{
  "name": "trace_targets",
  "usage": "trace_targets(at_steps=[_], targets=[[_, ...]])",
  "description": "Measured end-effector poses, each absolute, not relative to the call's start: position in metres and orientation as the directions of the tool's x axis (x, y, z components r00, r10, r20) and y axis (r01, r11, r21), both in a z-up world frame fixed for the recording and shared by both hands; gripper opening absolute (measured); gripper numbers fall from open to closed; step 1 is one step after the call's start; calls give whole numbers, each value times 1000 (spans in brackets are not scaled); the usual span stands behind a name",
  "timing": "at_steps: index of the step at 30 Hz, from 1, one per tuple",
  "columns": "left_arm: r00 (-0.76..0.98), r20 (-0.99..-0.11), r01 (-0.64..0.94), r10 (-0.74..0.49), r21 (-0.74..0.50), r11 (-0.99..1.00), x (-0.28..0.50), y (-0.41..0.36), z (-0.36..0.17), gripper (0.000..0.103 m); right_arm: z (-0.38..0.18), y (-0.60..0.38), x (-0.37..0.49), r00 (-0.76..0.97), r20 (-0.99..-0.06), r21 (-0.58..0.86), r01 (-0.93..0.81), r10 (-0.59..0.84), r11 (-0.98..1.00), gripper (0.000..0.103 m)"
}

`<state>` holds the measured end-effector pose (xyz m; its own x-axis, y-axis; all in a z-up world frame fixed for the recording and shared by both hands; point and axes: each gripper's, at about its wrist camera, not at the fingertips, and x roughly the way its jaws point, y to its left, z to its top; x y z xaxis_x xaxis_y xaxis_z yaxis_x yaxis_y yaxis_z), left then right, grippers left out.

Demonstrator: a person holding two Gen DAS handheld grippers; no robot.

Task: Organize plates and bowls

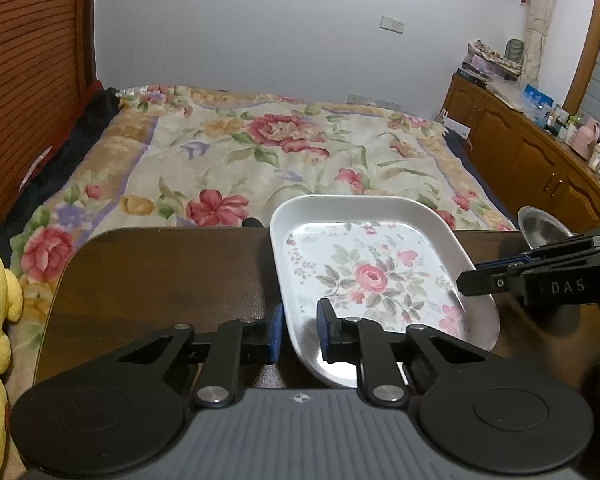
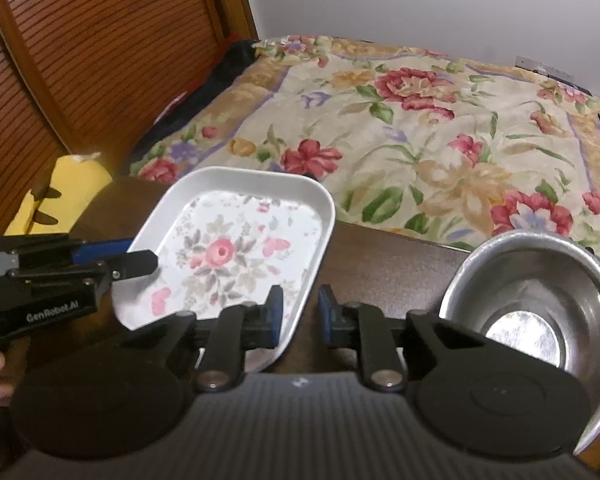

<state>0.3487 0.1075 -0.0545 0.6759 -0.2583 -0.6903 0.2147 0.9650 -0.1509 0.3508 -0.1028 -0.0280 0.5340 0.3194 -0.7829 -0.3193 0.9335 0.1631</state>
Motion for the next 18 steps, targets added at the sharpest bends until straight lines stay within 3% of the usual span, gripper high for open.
trace_targets(at_steps=[5, 18], targets=[[668, -696, 213, -263, -159, 964, 349, 109, -56, 10, -30, -101, 353, 519, -794, 162, -323, 318, 932, 10], [672, -698, 193, -247, -158, 968, 345, 114, -54, 9, -32, -100, 351, 497, -802, 170, -339, 330, 925, 11]])
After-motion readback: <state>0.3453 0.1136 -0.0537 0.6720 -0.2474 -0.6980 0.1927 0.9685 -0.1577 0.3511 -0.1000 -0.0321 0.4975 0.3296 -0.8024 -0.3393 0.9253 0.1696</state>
